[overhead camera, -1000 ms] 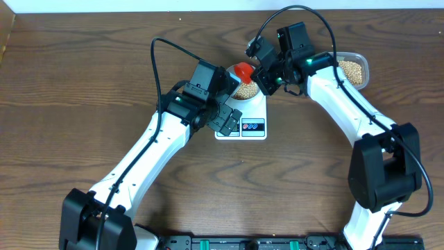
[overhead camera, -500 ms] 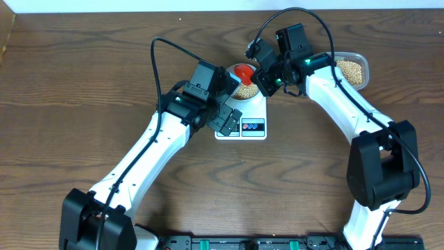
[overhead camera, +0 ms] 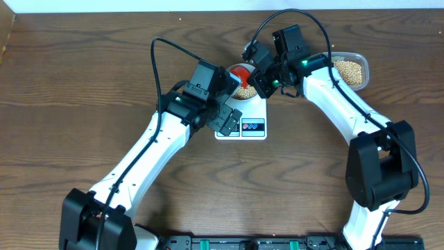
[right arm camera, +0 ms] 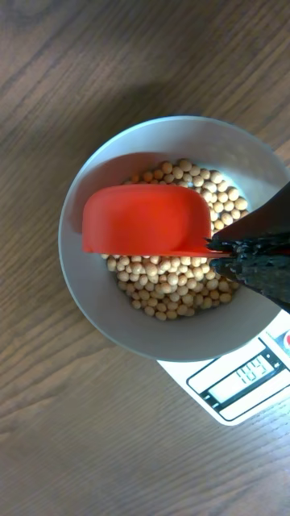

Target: Scoop item into bowl and weigh 50g on scale

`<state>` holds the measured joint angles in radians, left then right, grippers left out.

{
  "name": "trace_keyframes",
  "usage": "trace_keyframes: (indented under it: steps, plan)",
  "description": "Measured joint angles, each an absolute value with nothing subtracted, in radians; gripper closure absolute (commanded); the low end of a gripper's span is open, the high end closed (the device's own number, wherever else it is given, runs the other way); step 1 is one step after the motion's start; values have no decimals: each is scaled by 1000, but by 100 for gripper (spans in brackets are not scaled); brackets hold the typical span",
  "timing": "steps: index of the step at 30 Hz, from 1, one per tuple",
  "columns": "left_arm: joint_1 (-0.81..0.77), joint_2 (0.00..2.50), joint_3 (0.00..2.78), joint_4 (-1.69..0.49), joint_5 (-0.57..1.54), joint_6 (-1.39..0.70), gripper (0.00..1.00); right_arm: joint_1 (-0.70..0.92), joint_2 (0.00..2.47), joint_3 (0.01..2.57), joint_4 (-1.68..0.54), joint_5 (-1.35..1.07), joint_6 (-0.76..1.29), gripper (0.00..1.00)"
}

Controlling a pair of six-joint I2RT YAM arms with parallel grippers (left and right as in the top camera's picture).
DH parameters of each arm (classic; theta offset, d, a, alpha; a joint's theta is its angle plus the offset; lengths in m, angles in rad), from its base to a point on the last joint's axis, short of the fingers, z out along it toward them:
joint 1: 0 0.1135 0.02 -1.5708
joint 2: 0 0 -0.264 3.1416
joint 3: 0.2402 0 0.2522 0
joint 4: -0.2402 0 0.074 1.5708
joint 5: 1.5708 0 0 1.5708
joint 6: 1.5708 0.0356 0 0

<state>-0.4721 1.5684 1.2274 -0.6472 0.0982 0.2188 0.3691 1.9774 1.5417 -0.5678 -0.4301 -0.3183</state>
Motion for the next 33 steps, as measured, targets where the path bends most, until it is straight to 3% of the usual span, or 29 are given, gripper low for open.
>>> trace_keyframes:
  steps: [33]
  plan:
    - [-472, 1568, 1227, -647, 99, 219, 0, 308, 1936, 1542, -571, -563, -237, 99]
